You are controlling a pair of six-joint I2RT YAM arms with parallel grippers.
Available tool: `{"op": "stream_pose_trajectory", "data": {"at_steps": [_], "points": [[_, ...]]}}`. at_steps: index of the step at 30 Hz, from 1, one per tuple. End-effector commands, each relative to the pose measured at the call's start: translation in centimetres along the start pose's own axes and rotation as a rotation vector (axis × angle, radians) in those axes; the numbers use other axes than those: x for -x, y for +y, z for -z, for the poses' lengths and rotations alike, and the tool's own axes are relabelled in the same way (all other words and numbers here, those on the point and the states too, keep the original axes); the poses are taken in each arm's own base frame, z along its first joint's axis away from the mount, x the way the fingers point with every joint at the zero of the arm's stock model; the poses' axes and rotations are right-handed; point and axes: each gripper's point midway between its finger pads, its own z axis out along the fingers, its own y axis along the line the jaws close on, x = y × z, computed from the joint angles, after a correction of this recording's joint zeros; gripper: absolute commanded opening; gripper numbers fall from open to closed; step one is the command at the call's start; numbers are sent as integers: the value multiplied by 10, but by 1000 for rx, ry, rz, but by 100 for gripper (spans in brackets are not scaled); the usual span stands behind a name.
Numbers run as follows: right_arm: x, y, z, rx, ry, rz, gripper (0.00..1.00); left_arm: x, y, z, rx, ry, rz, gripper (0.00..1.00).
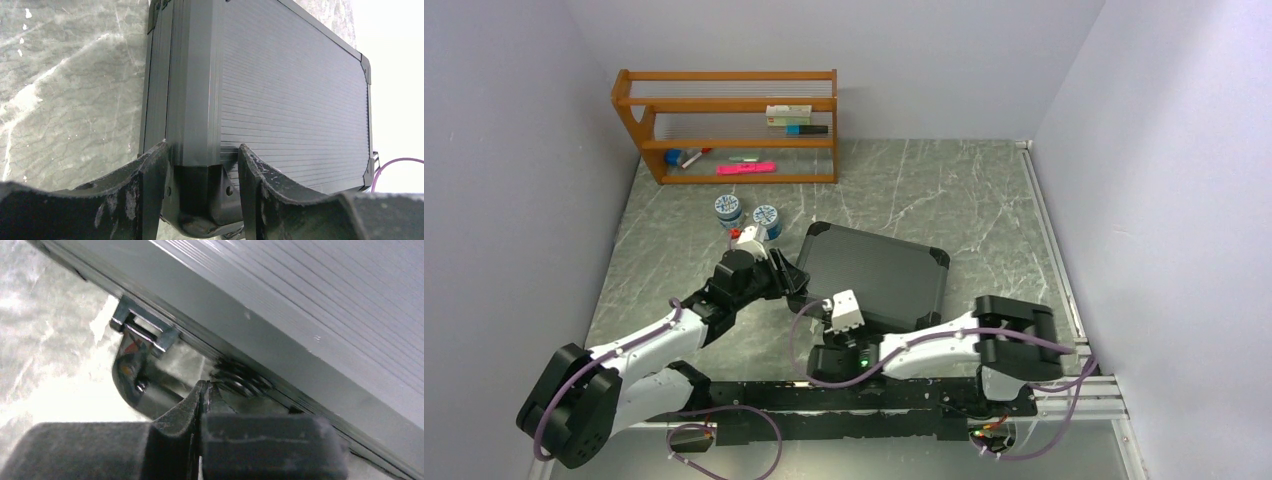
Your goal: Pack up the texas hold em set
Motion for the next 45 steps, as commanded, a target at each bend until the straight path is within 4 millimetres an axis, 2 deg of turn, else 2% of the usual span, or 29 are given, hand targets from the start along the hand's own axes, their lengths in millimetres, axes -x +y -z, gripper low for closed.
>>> {"op": "stream_pose_trajectory", "data": {"at_steps": [1, 3, 5, 7, 9, 18, 25, 30, 33, 45], "points": [[22, 9, 19, 280, -33, 118, 0, -95, 78, 27, 264, 351, -35, 55], [41, 19, 43, 449, -53, 56, 2, -93, 78, 27, 268, 347, -40, 55], [51, 27, 62, 563, -52, 47, 7, -91, 77, 27, 270, 343, -46, 56], [55, 31, 72, 611, -42, 52, 13, -88, 76, 28, 268, 337, -51, 57], [53, 30, 72, 597, -24, 60, 16, -86, 76, 29, 270, 323, -51, 59], [39, 22, 47, 430, 25, 71, 22, -77, 70, 30, 262, 303, -59, 61], [23, 2, 30, 296, 45, 140, 13, -76, 70, 32, 268, 296, -57, 61], [12, 1, 20, 266, 62, 169, 3, -77, 71, 32, 270, 299, -52, 59], [6, -2, 12, 221, 73, 185, 1, -79, 72, 32, 271, 304, -49, 58], [14, -18, -5, 156, 3, 118, 0, -83, 72, 34, 257, 305, -43, 56]]}}
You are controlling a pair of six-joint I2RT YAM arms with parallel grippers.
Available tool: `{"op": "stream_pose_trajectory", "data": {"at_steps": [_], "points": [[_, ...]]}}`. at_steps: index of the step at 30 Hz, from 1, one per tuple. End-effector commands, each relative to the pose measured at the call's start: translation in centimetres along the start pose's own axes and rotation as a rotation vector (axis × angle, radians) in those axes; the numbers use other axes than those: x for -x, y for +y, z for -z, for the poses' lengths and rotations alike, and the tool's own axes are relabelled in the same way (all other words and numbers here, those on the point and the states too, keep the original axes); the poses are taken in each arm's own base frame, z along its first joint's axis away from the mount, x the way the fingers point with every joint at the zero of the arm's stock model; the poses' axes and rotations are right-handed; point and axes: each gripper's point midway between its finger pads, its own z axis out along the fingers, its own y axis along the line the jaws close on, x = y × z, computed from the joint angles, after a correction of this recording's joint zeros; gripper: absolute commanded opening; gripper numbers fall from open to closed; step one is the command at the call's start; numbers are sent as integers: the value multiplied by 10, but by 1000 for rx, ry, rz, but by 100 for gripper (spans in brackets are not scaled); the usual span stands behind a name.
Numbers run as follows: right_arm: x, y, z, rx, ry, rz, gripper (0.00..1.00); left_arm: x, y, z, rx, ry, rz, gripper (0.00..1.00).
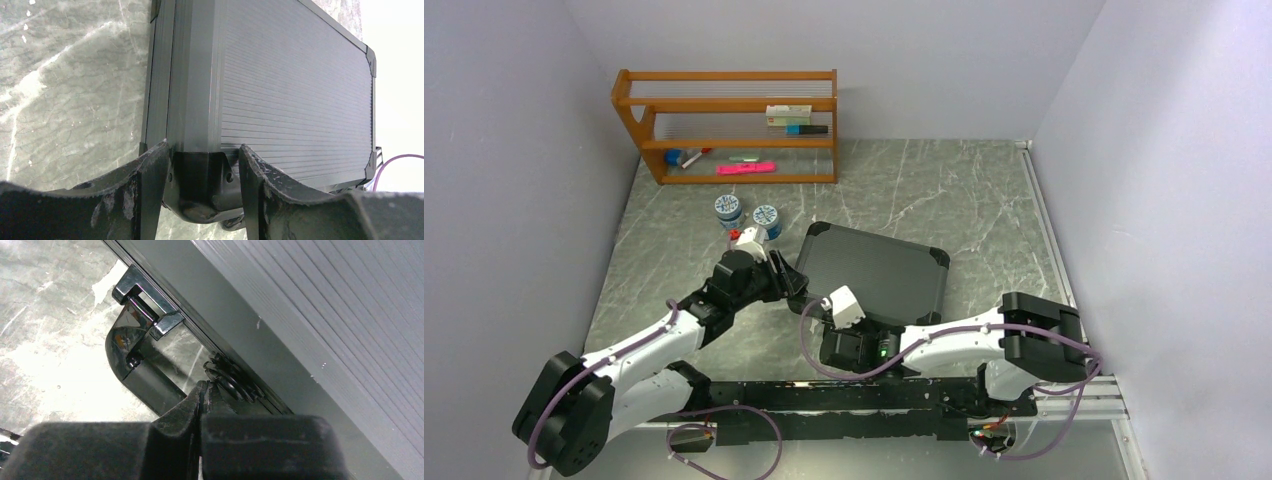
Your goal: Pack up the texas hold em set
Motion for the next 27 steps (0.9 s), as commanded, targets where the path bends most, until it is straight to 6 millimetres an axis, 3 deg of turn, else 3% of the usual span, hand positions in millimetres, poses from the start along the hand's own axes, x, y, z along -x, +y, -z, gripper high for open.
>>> {"op": "stream_pose_trajectory", "data": {"at_steps": [1, 8, 11, 13, 15, 18, 20, 24, 27], "points": [[15, -20, -5, -73, -93, -69, 0, -82, 71, 22, 228, 282, -40, 56], [5, -56, -11, -272, -131, -52, 0, -85, 67, 23, 203, 297, -28, 56], [14, -55, -4, -258, -133, -67, 0, -80, 65, 25, 216, 287, -24, 56], [47, -42, 18, -132, -184, -139, 0, -66, 58, 32, 243, 277, -22, 55], [93, -20, 49, 91, -305, -211, 0, -36, 40, 39, 230, 198, -36, 57], [145, -15, 100, 314, -449, -286, 0, 13, 17, 55, 222, 43, -61, 60], [164, -23, 120, 339, -479, -304, 0, 41, 5, 69, 230, -40, -84, 61], [190, -41, 148, 318, -514, -319, 1, 73, -2, 95, 297, -102, -127, 63], [205, -59, 168, 293, -546, -335, 25, 89, -13, 113, 291, -137, -154, 65]]}}
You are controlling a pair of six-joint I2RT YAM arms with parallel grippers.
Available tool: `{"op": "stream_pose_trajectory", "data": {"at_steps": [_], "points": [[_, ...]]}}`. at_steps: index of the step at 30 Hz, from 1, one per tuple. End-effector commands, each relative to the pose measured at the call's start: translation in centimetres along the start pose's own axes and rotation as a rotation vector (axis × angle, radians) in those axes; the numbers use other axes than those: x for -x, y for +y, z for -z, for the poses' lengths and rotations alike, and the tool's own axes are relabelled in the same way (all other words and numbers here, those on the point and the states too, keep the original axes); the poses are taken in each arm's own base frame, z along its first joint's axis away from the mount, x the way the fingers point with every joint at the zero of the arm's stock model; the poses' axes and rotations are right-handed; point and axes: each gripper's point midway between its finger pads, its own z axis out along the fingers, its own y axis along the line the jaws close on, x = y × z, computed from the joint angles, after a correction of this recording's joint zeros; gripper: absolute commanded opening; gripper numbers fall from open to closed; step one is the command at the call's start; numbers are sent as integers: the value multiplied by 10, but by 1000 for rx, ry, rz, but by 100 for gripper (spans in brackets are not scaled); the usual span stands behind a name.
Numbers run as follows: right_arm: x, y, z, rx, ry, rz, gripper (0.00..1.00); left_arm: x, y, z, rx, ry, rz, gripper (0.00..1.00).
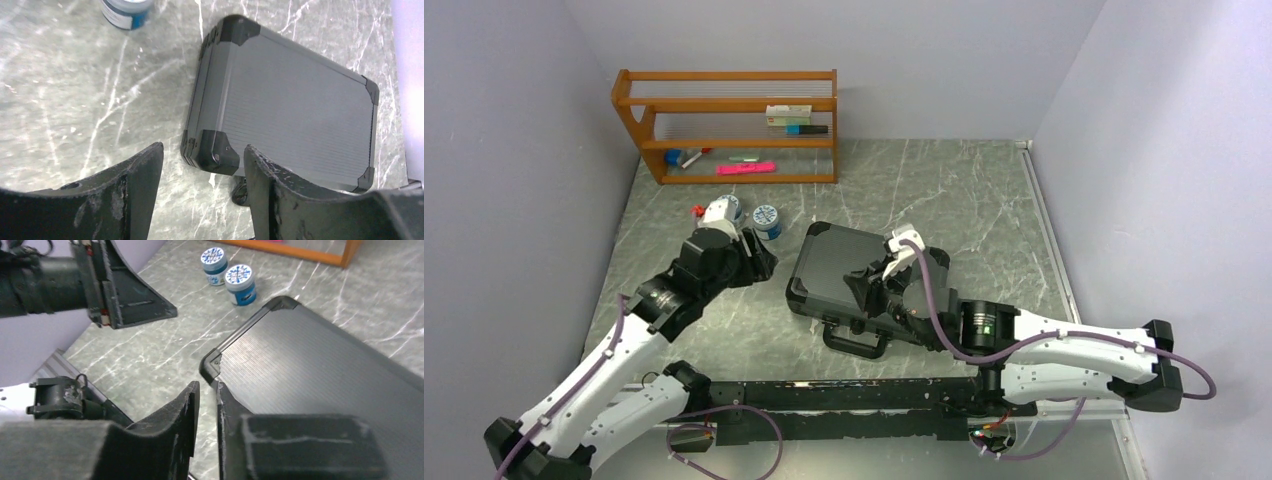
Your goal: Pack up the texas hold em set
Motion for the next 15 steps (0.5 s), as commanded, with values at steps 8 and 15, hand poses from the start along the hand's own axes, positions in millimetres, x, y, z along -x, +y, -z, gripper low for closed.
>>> {"op": "stream_pose_trajectory", "data": {"at_steps": [8, 15], "points": [[89, -29, 48, -107, -117, 46, 90, 84, -1, 101, 56, -233, -110, 87], [121, -74, 86, -283, -197, -100, 100, 128, 14, 183, 135, -388, -128, 97]]}}
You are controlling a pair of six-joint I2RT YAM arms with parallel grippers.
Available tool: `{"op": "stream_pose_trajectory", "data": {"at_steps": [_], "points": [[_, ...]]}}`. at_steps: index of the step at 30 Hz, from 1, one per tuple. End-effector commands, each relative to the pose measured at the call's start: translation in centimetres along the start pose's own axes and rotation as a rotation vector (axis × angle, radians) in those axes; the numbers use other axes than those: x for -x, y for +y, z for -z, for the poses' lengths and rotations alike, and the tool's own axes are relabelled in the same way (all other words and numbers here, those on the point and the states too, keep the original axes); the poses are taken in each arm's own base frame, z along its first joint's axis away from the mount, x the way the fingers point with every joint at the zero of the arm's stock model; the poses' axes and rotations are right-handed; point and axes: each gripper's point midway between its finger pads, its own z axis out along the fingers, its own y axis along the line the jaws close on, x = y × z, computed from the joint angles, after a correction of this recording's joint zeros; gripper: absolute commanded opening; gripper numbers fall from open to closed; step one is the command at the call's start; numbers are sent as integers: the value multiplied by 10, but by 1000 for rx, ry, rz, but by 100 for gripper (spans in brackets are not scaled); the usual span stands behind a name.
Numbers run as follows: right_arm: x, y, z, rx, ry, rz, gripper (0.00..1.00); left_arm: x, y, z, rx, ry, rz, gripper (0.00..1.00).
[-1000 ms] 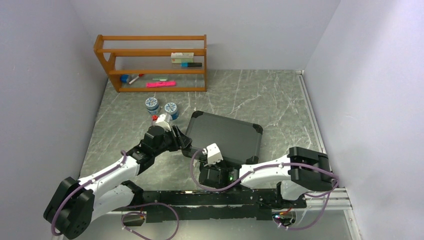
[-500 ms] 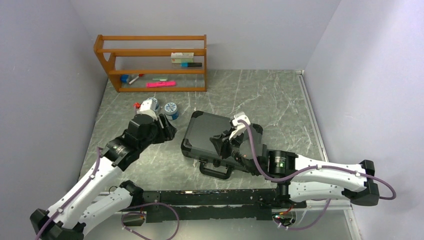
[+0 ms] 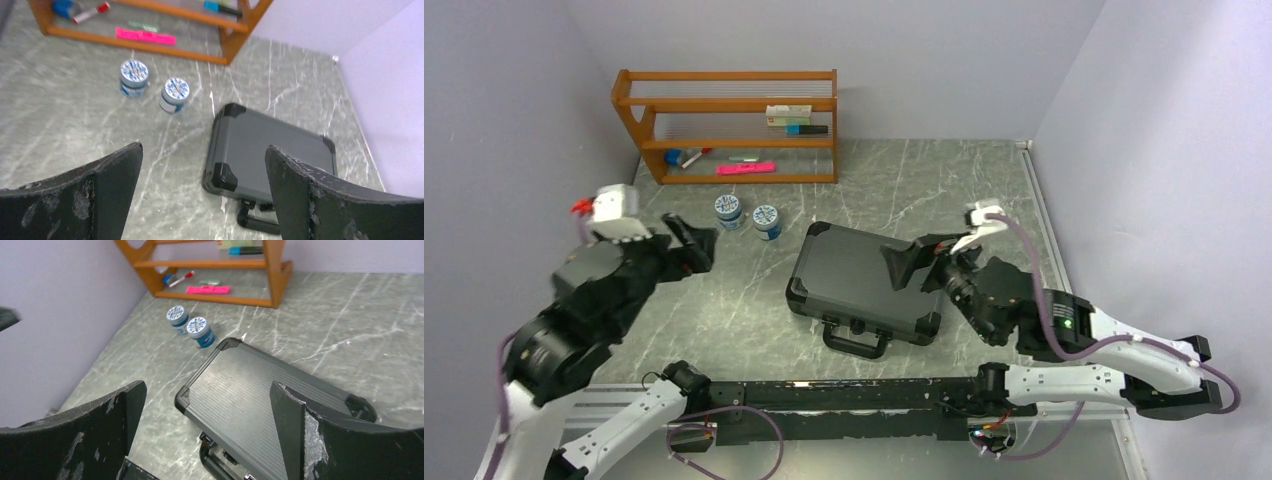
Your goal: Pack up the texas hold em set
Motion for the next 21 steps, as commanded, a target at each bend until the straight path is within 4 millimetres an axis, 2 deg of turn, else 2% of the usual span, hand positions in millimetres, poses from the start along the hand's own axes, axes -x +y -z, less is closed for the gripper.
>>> {"op": "stream_pose_trajectory", "data": {"at_steps": [1, 9, 12, 21], "points": [[25, -43, 20, -164, -52, -78, 100, 20, 29, 36, 89, -54, -57, 97], [19, -79, 38, -292, -33, -117, 100, 37, 50, 76, 114, -158, -4, 97], [20, -84, 41, -304, -35, -118, 100, 37, 48, 81, 78, -179, -6, 97], [23, -84, 38, -323, -53, -104, 100, 40, 46, 79, 77, -185, -20, 97]]}}
